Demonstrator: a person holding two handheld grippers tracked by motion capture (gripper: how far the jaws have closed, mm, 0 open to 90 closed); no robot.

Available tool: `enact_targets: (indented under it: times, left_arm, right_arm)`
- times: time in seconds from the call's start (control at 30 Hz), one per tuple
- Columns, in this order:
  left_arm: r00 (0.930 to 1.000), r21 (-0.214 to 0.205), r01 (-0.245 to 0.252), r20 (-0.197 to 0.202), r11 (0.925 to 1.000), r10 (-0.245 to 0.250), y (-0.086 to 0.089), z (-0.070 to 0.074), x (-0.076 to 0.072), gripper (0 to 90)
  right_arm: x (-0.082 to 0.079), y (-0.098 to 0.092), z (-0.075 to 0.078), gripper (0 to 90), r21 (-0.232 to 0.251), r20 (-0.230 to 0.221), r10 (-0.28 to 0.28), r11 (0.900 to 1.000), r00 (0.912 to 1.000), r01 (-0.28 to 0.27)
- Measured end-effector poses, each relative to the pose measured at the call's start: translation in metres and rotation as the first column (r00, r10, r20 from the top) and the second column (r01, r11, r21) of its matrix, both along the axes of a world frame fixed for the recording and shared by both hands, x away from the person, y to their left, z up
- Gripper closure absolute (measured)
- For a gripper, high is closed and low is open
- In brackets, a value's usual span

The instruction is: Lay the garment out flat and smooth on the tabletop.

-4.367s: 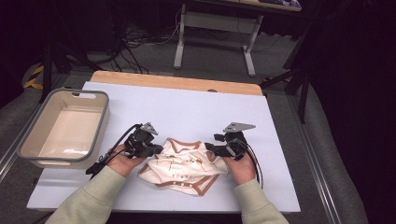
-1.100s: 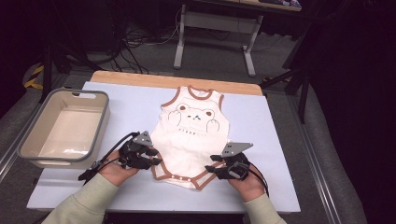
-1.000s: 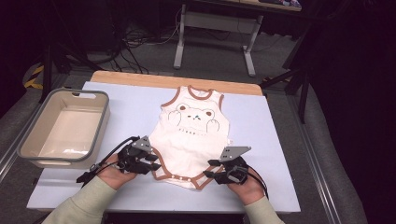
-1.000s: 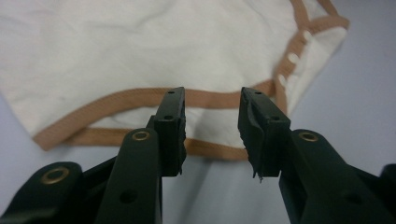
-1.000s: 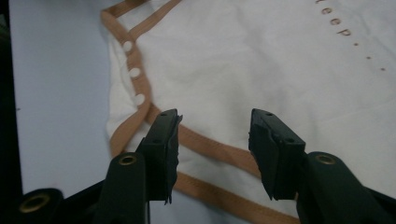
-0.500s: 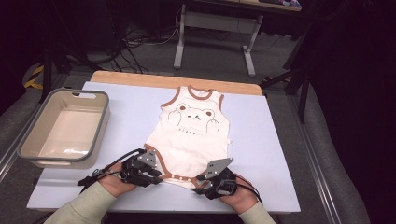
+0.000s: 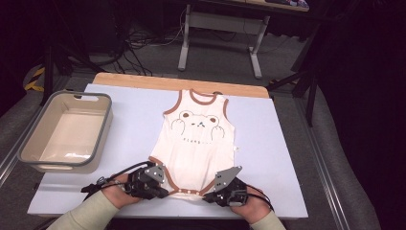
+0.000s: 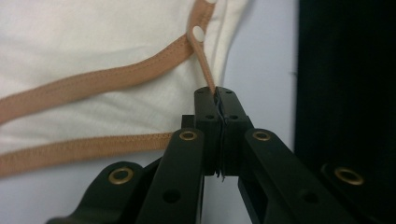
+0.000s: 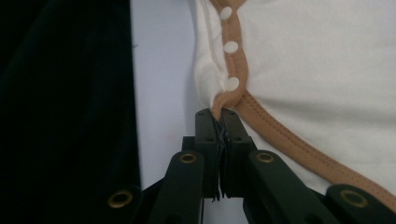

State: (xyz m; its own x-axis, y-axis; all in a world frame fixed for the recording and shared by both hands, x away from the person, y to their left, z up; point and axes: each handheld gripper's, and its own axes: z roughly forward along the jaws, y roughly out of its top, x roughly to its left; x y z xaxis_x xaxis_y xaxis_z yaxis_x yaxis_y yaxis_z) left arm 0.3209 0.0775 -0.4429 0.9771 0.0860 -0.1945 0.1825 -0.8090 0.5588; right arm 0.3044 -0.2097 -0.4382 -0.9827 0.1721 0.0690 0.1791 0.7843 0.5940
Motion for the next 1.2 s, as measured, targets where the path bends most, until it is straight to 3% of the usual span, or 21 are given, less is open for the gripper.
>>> enact_targets:
  times: [0.13,0.2,0.27,0.3,0.33,0.4,0.47,0.5,0.53,0.6,0.63,0.67,0.7,0.77,0.83,0.87,0.9,0.97,1.03,1.07,1.2]
  left_arm:
    - [0.9958,-0.022,0.068,-0.059,0.9974,-0.07,-0.005,0.001,-0.014,89.1]
    - [0.9951,-0.035,0.073,-0.064,0.9967,-0.075,-0.004,0.001,-0.016,88.4]
    - [0.9975,-0.053,0.026,-0.065,0.9982,-0.03,0.001,0.002,-0.01,86.4]
    - [0.9978,-0.068,-0.017,-0.066,0.9975,0.012,0.005,0.002,-0.005,85.2]
    - [0.9963,-0.077,-0.08,-0.037,0.9938,0.077,0.009,0.003,0.0,82.0]
    - [0.9768,-0.068,-0.213,0.002,0.9746,0.214,0.02,0.003,0.013,77.8]
    - [0.9464,-0.071,-0.32,0.021,0.9448,0.322,0.032,0.001,0.026,70.7]
    - [0.9276,-0.057,-0.371,0.021,0.9268,0.373,0.038,-0.001,0.032,68.9]
    - [0.9083,-0.043,-0.416,0.025,0.9082,0.418,0.042,-0.003,0.037,68.8]
    - [0.8839,-0.042,-0.467,0.003,0.8832,0.468,0.049,-0.006,0.045,67.4]
    - [0.8771,-0.04,-0.48,0.0,0.8764,0.48,0.051,-0.006,0.046,67.3]
    - [0.8712,-0.023,-0.49,0.024,0.8714,0.49,0.051,-0.007,0.047,67.0]
    - [0.8698,-0.015,-0.492,0.03,0.8703,0.493,0.051,-0.008,0.048,67.0]
    - [0.8691,-0.019,-0.494,0.026,0.8695,0.494,0.052,-0.008,0.048,67.0]
    - [0.8652,-0.015,-0.5,0.031,0.8657,0.5,0.052,-0.009,0.048,68.7]
    - [0.8653,-0.011,-0.5,0.038,0.8661,0.5,0.052,-0.008,0.048,71.5]
    - [0.87,-0.015,-0.492,0.02,0.8702,0.493,0.051,-0.009,0.048,76.3]
    - [0.8738,-0.017,-0.486,-0.001,0.8737,0.486,0.05,-0.01,0.048,85.8]
    - [0.8778,-0.012,-0.479,0.007,0.8778,0.479,0.049,-0.008,0.047,87.1]
    - [0.8813,-0.017,-0.473,-0.012,0.8811,0.472,0.048,-0.008,0.045,87.3]
    - [0.9002,-0.038,-0.435,-0.004,0.8995,0.435,0.041,-0.005,0.037,87.4]
  right_arm:
    - [-0.012,-0.009,0.0,87.7,-0.031,-0.093,0.034,0.9988,0.9951,-0.037]
    - [-0.017,-0.012,0.0,87.3,-0.039,-0.12,0.051,0.9977,0.9915,-0.056]
    - [-0.016,-0.018,0.003,82.2,0.014,-0.112,0.046,0.9989,0.9927,-0.044]
    - [-0.013,-0.021,0.005,79.0,0.039,-0.117,0.031,0.9989,0.9927,-0.026]
    - [-0.01,-0.025,0.008,74.7,0.064,-0.104,0.001,0.9979,0.9945,0.006]
    - [-0.003,-0.035,0.012,71.7,0.105,-0.058,-0.078,0.9909,0.9952,0.084]
    - [0.006,-0.048,0.014,67.7,0.142,-0.027,-0.186,0.9718,0.9821,0.188]
    - [0.011,-0.055,0.014,65.6,0.149,-0.002,-0.245,0.9585,0.9694,0.243]
    - [0.015,-0.061,0.013,64.7,0.148,0.026,-0.314,0.94,0.949,0.307]
    - [0.022,-0.072,0.011,64.6,0.142,0.038,-0.408,0.9059,0.9123,0.399]
    - [0.027,-0.08,0.008,64.1,0.141,0.027,-0.463,0.879,0.8857,0.456]
    - [0.03,-0.083,0.006,63.6,0.131,0.024,-0.494,0.8635,0.8692,0.487]
    - [0.032,-0.087,0.003,62.4,0.105,0.023,-0.526,0.8467,0.8499,0.522]
    - [0.034,-0.09,-0.001,62.0,0.074,0.017,-0.549,0.8343,0.8358,0.546]
    - [0.035,-0.088,-0.005,62.1,0.045,0.02,-0.556,0.8304,0.8306,0.555]
    - [0.036,-0.086,-0.007,64.0,0.03,0.02,-0.557,0.8301,0.83,0.557]
    - [0.035,-0.085,-0.007,70.3,0.03,0.034,-0.554,0.8328,0.8321,0.553]
    - [0.036,-0.083,-0.006,85.0,0.029,-0.004,-0.532,0.8466,0.847,0.531]
    - [0.037,-0.084,-0.006,87.5,0.026,-0.013,-0.527,0.8497,0.8501,0.527]
    - [0.037,-0.085,-0.005,87.6,0.023,-0.012,-0.53,0.8476,0.8479,0.53]
    - [0.041,-0.103,-0.001,87.7,0.043,0.015,-0.585,0.8103,0.8106,0.584]
